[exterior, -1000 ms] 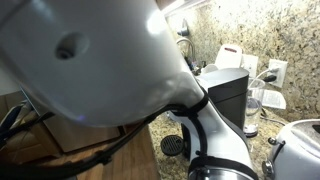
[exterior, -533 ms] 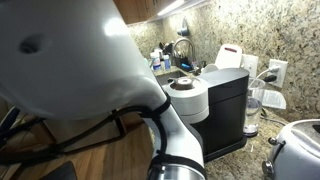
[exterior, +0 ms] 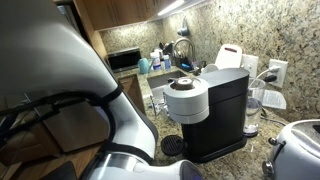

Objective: Place the cup holder on the coffee machine

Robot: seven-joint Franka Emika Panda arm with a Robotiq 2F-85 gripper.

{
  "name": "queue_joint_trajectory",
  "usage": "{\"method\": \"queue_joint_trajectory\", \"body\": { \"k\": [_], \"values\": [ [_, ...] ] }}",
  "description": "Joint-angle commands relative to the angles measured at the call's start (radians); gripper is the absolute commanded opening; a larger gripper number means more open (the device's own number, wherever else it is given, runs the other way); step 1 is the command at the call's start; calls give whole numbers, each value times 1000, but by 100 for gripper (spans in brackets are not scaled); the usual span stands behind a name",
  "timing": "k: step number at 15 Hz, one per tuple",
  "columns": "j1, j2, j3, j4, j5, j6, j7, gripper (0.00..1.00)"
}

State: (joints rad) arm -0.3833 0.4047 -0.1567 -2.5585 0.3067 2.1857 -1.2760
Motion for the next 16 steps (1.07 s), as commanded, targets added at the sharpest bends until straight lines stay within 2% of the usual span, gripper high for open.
{"method": "queue_joint_trajectory", "body": {
  "k": [1, 6, 7, 9, 10, 11, 13, 15, 16],
  "values": [
    [30, -167, 14, -174, -23, 114, -16, 100],
    [61, -293, 41, -308, 8, 243, -70, 100],
    [57, -223, 47, -218, 13, 236, -88, 100],
    [53, -234, 59, -221, 49, 241, -133, 100],
    [51, -232, 68, -214, 76, 242, -162, 100],
    [49, -290, 77, -287, 124, 273, -204, 100],
    [35, -244, 89, -218, 218, 241, -316, 100],
    [32, -253, 85, -218, 312, 238, -433, 100],
    [35, -292, 83, -266, 367, 256, -498, 100]
  ]
}}
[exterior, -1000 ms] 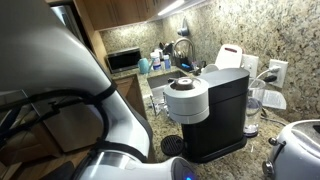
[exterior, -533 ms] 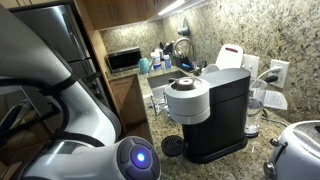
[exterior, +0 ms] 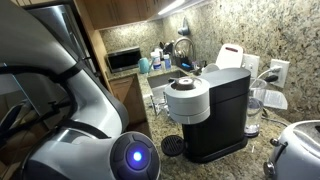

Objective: Place the cup holder on the coffee machine

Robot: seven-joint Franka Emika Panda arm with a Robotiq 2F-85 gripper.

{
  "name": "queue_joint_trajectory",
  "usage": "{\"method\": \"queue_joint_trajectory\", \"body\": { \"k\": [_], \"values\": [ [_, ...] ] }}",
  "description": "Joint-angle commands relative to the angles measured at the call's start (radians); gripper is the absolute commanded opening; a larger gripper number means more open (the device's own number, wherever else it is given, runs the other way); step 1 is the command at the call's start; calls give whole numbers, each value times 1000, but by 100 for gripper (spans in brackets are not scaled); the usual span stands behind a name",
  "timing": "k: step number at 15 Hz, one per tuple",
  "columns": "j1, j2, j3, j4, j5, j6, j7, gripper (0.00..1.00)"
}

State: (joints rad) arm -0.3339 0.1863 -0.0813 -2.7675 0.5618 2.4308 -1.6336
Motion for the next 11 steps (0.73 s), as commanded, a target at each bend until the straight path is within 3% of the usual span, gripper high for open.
{"method": "queue_joint_trajectory", "body": {
  "k": [1, 6, 11],
  "values": [
    [-12, -49, 2, -31, 157, -3, -194, 100],
    [-1, -9, -38, -10, 308, -3, -386, 100],
    [16, 7, -63, -3, 277, -5, -347, 100]
  ]
}}
